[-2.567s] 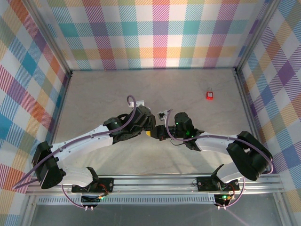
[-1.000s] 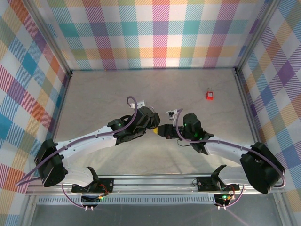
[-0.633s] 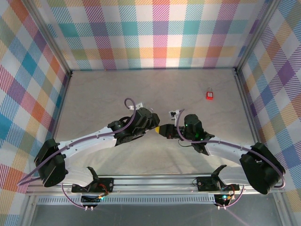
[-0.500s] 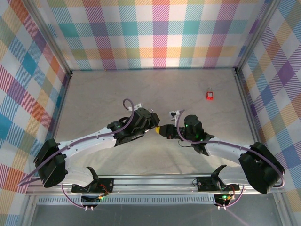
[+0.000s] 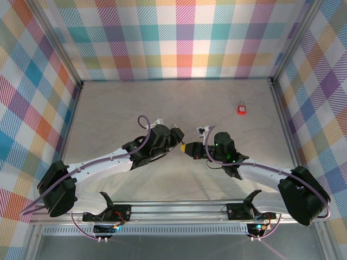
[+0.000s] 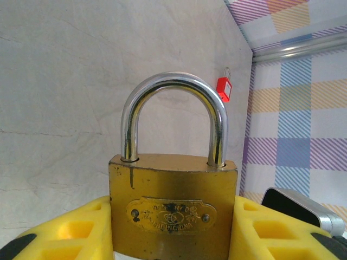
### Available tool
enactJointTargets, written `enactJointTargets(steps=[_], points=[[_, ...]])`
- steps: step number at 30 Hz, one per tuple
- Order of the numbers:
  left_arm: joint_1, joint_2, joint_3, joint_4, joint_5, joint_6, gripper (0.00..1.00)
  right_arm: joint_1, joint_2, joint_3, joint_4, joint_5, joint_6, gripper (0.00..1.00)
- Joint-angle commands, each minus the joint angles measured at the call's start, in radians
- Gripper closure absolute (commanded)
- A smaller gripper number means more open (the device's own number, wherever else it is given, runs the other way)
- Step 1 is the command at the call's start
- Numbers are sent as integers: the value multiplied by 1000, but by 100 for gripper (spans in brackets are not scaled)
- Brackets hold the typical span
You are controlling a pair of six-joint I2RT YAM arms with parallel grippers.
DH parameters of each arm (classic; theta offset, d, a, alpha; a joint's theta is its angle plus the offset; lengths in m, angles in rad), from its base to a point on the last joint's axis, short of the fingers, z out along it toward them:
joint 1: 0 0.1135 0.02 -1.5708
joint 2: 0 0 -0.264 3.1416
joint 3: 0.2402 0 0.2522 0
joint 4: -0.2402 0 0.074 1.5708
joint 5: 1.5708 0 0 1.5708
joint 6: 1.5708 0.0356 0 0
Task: Unlock with the key
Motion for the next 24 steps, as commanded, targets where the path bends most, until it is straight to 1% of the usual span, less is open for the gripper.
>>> enactJointTargets(steps=[1, 5, 11, 13, 16, 20, 24], points=[[-39, 14, 11, -18, 144, -14, 100, 11, -39, 98, 57, 60, -73, 100], [-52, 58, 40, -47, 126, 10, 100, 24, -27, 152, -44, 78, -98, 100], [-61, 96, 19, -19, 98, -18, 100, 26, -14, 153, 34, 69, -48, 100], [-64, 102, 20, -9, 93, -28, 100, 27, -14, 159, 9, 93, -50, 100], [-69, 104, 41, -37, 73, -23, 100, 28, -14, 151, 14, 124, -44, 100], [-70, 111, 40, -9, 71, -48, 100, 35, -4, 129, 94, 148, -26, 100], [-73, 119, 46, -28, 71, -36, 100, 34, -15, 151, 12, 155, -52, 100]])
